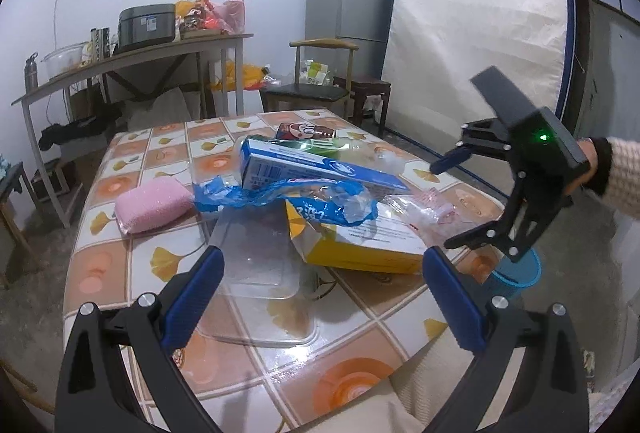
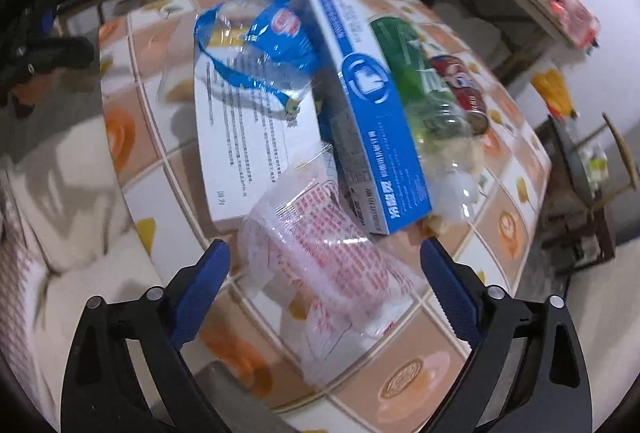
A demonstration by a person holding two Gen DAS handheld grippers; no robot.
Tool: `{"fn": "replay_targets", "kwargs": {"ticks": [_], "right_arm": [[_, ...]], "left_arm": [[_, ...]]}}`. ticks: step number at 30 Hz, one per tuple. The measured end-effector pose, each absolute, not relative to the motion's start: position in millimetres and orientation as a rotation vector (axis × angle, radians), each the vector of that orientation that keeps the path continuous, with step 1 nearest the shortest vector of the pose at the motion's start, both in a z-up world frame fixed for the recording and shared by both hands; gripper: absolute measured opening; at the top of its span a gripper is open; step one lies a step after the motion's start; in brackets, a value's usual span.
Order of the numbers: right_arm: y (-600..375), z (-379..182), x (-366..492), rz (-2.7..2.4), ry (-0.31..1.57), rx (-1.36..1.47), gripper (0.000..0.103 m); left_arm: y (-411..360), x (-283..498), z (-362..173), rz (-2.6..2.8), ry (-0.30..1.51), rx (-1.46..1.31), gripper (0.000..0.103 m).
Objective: Collect trash
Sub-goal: 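Grasp the clear printed plastic bag with the right gripper while the left gripper grasps the blue toothpaste box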
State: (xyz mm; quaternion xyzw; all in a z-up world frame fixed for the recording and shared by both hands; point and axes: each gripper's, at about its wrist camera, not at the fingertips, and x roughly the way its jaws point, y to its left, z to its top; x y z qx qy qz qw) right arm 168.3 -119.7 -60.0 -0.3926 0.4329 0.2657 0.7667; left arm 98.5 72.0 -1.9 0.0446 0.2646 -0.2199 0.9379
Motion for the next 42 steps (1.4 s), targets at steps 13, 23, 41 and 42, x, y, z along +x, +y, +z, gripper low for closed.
{"fn": "replay_targets", "kwargs": {"ticks": [13,23,41,42], "right_arm": [[-144,-72,162,0.457,0.955,-0.731,0.039],[-171,-52,149,0.274,0.833,-0.433,0.025],[-191,-53,154,0.241,0.782,-0.213,0.025],[-195,-51,155,0.24,0.778,-0.198,0.025]], "left_arm": [[70,118,1,-0.433,0.569,0.105,0.079],[63,151,0,-0.413,0.684,0.03,0.074],[36,230,58,-0.635,0.687,0.228,0.074],[25,238,57,-0.682,0.713,0.287,0.074]]}}
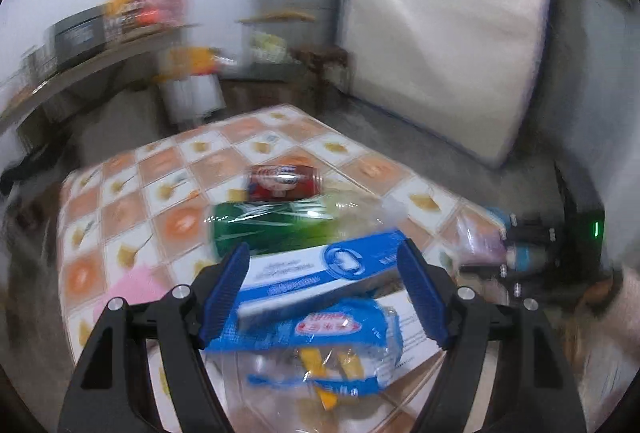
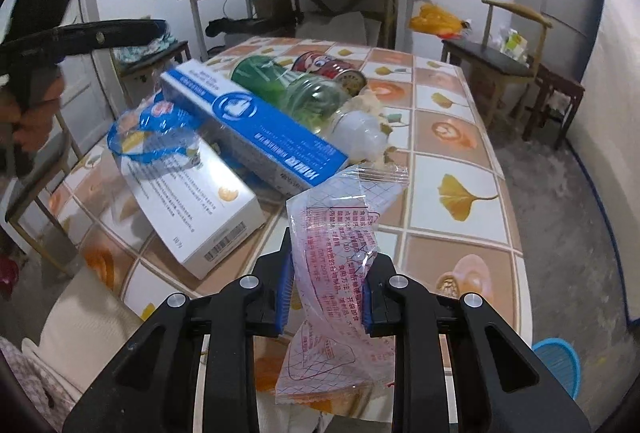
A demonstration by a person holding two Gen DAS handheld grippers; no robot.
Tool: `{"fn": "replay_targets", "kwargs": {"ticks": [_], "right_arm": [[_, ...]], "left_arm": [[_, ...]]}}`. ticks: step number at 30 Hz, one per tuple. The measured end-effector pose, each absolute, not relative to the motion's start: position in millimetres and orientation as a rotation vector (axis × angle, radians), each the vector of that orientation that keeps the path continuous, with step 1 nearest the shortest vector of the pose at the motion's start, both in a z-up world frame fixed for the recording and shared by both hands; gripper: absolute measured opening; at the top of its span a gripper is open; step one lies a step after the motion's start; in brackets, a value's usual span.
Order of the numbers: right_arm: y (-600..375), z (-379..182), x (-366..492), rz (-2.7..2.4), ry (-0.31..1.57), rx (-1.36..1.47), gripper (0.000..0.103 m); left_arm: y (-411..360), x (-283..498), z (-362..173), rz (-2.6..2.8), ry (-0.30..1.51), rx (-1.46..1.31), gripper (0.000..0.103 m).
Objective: Collect trash
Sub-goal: 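Grasp the clear printed plastic bag with the right gripper while the left gripper grasps the blue toothpaste box, then lift the toothpaste box with the left gripper while the right gripper carries the plastic bag toward the wastebasket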
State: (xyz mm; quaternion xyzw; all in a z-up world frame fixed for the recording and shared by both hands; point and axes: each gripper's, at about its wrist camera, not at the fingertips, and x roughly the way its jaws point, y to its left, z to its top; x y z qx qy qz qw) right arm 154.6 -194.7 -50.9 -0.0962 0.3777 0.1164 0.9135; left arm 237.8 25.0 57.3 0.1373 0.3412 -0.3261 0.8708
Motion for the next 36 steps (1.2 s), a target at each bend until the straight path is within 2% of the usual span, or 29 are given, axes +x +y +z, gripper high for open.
{"fn": "replay_targets", "kwargs": {"ticks": [5,9,15,18,22,36], "right_arm": [[-205,-50,154,0.225,0.767,-0.155,0.025],[-212,-53,152,0.223,0.769,-0.12,0.025],[-223,-55,147,0.221,0.765,-0.088,0.025],[-229,-55,146,0.226,0.761,-0.068,0.025],[-232,-56,148,0.229,0.755,-0.05,0.025],[-236,-57,141,0.239,0.734,-0.002,0.025]], "left_arm": [[-37,266,32,-0.869,0.931,0.582,0.074],[-70,280,8,-0.884,1.02,0.763,0.074],[-86,302,-15,-0.849,1.149,0.902,0.074],[-87,307,-21,-0.835,1.198,0.939,0.071],[-90,304,-27,-0.822,1.223,0.994,0.067],[-110,295,-51,-0.762,1.212,1.213,0.066]]}}
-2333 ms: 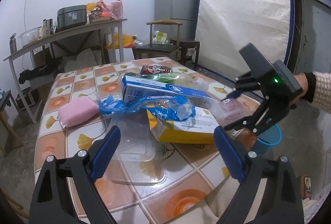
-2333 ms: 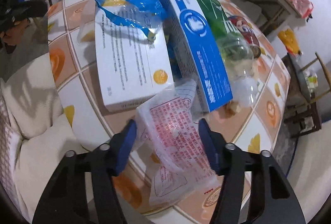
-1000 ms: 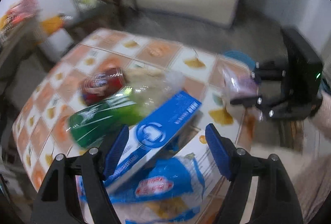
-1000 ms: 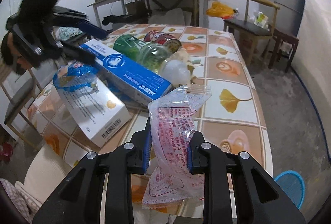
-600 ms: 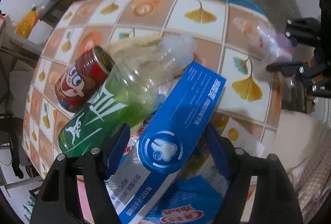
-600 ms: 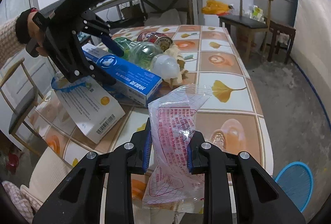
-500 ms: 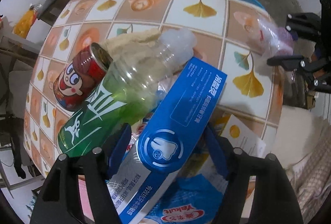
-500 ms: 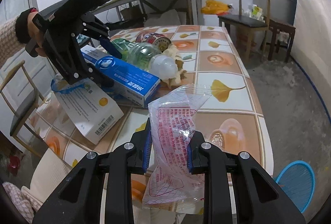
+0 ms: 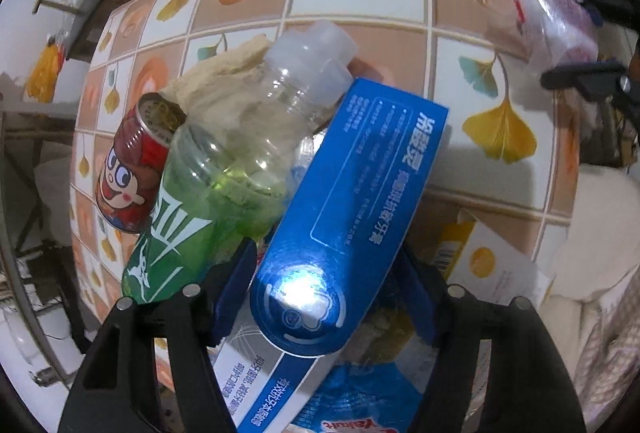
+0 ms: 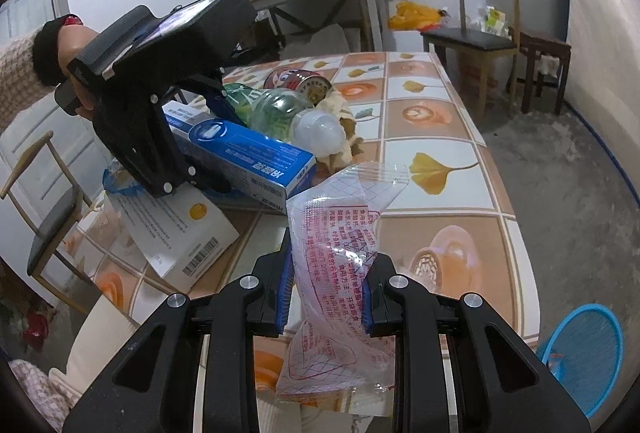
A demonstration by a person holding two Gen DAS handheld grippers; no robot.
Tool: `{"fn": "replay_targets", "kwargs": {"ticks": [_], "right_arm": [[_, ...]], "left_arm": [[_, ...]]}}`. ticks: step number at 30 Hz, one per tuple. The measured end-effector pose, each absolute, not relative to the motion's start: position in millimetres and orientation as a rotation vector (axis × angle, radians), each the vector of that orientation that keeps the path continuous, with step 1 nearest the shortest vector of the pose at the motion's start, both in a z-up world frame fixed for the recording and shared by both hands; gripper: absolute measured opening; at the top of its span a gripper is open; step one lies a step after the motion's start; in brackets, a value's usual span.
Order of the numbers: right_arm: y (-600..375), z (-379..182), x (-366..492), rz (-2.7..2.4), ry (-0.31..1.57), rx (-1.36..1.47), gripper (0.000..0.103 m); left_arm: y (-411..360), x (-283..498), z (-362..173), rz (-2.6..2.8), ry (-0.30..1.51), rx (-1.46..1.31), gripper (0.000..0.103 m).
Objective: Collect trash
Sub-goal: 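Lift the toothpaste box with the left gripper while the right gripper carries the plastic bag toward the wastebasket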
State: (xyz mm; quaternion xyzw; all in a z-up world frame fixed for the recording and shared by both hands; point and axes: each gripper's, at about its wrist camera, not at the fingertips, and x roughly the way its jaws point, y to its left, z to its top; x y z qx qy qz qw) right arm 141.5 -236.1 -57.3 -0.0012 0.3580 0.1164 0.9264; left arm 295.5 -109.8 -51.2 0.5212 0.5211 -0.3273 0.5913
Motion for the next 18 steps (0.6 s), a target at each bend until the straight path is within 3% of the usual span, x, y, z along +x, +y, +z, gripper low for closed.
{"fn": "replay_targets", "kwargs": {"ticks": [18], "right_arm": [[-245,-46,123,0.21,0.669,0.054,0.025]], "left_arm": [[-120,278,-23,-0.75,1.122,1.245,0.054]]}}
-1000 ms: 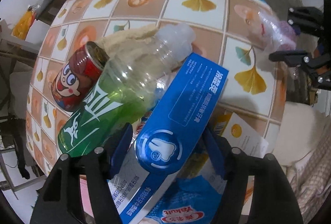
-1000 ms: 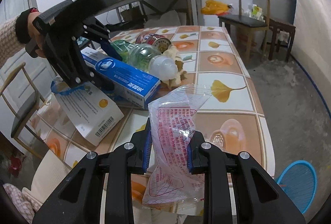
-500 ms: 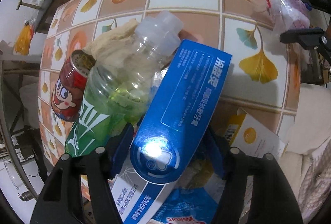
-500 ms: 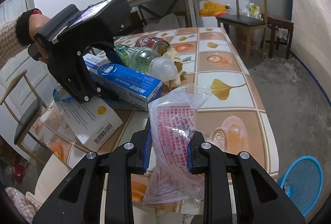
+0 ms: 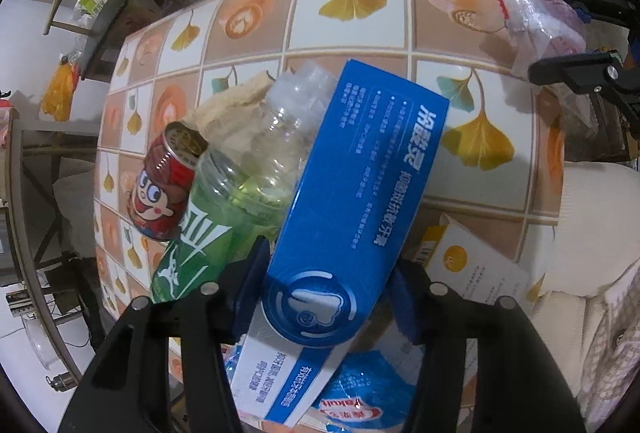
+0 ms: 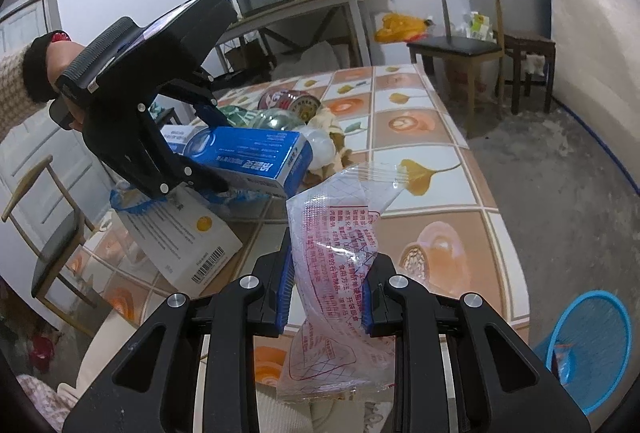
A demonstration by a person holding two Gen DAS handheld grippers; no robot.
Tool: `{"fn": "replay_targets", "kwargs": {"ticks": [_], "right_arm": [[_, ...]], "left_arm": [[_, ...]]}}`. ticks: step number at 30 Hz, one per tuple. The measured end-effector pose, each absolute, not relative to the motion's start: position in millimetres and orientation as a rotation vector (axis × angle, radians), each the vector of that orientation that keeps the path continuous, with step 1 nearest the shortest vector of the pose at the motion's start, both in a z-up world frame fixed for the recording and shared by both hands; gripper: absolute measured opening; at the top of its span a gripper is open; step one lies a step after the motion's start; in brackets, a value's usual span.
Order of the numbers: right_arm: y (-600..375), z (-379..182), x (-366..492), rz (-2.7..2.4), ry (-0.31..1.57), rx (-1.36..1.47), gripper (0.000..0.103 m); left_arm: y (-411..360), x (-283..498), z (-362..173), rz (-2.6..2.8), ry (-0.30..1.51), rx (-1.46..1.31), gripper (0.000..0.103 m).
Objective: Collect trash
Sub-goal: 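Lift the toothpaste box with the left gripper while the right gripper carries the plastic bag toward the wastebasket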
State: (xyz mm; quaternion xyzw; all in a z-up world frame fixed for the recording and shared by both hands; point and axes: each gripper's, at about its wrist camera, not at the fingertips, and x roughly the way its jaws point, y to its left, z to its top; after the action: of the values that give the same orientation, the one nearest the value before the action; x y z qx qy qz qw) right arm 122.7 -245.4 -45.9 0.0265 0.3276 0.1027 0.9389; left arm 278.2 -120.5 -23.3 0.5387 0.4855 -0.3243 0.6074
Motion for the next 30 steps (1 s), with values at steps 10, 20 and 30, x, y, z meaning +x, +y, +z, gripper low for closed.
{"fn": "replay_targets", "kwargs": {"ticks": [10,20,30], "right_arm": [[-246,-29,106,0.196,0.621,0.056,0.024],[-246,-6,84,0.175,0.568,0.063,0.024],[-245,22,61,0.17,0.491,0.075,0.024]], "left_arm": [[-120,267,16,-0.711,1.016,1.192,0.052],[-108,260,77,-0.657,0.91,1.021,0.051],[-102,233,139,-0.653,0.799,0.75,0.051]]}}
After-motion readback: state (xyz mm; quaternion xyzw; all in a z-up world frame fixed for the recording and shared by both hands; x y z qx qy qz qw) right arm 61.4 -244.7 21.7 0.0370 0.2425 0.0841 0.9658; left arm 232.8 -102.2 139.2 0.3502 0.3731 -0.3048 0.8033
